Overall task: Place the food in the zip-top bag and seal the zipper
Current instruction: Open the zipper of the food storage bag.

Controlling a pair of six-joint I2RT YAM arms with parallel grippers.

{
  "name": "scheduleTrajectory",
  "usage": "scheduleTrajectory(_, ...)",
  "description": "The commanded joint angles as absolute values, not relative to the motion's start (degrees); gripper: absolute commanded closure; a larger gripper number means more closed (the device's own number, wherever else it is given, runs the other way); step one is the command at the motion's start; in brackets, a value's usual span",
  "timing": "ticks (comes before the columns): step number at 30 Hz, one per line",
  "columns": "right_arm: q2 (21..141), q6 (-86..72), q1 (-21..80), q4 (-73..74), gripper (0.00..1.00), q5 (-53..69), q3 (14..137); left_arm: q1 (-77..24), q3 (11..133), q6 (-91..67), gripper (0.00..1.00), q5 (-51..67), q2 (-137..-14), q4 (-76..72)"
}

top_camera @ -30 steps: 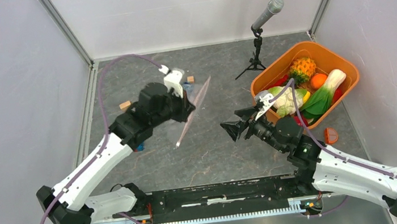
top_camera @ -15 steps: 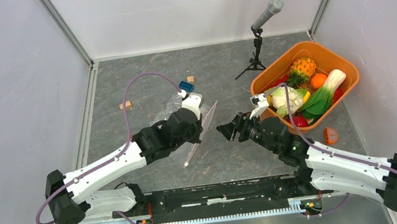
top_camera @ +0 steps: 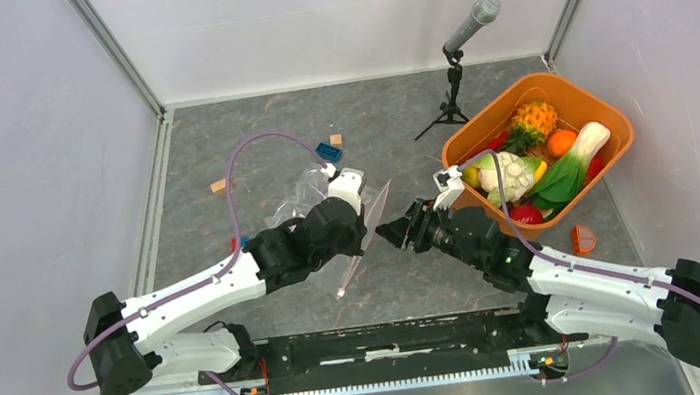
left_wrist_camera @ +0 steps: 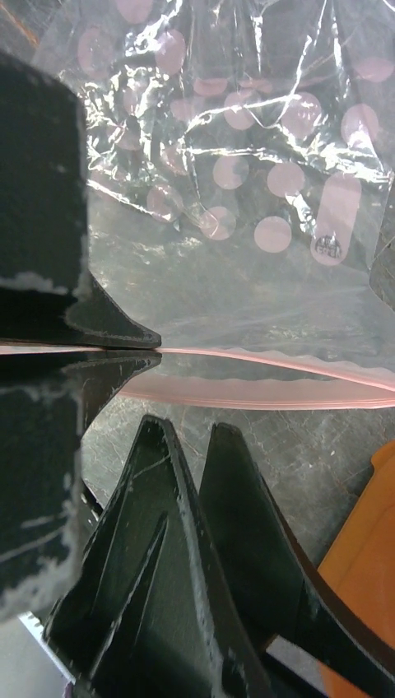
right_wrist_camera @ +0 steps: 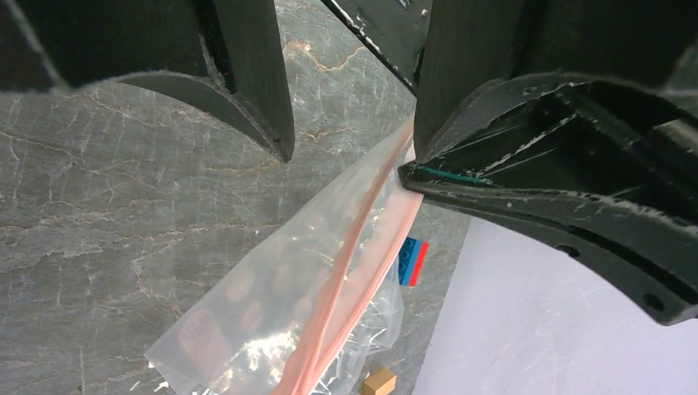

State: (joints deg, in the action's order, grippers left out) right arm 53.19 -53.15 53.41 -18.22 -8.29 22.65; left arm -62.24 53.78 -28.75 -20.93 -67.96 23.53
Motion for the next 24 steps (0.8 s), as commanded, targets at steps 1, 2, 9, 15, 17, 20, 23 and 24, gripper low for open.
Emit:
scheduleTrajectory(1,54.0,-54.3,53.4,-18.4,0.41,-11.5,23.0,-63.0,53.6,-29.6,0.98,-19.4,-68.6,19.2)
scheduleTrajectory(2,54.3,-54.1,53.5,-18.0,0.43,-12.2,23.4,-63.1,53.4,-29.7,0.98,-19.5,-68.5,19.0)
scheduleTrajectory(9,58.1,-54.1,53.5,-17.1,0.49,-12.2,24.5,-63.3,52.9,-29.2,0.98,-19.7,-68.3,18.5)
scheduleTrajectory(15,59.7,-54.3,53.5,-16.5,0.53,-10.5,25.1,-63.8,53.0,-28.8,0.98,-21.0,-69.3,19.1)
scheduleTrajectory(17,58.8,-54.1,53.4,-17.8,0.52,-10.3,24.6,-63.8,53.1,-28.8,0.98,-21.1,-69.9,19.3)
scheduleTrajectory(20,57.4,-53.7,53.4,-20.2,0.52,-9.9,23.6,-63.9,53.9,-29.3,0.98,-22.0,-71.4,20.8)
scheduleTrajectory(23,57.1,-54.7,53.4,-22.0,0.53,-10.5,22.2,-63.9,54.2,-29.5,0.98,-21.4,-72.0,20.7)
scheduleTrajectory(24,57.5,-55.1,53.4,-22.4,0.55,-10.4,22.0,-64.0,54.4,-29.5,0.98,-21.3,-72.0,20.5)
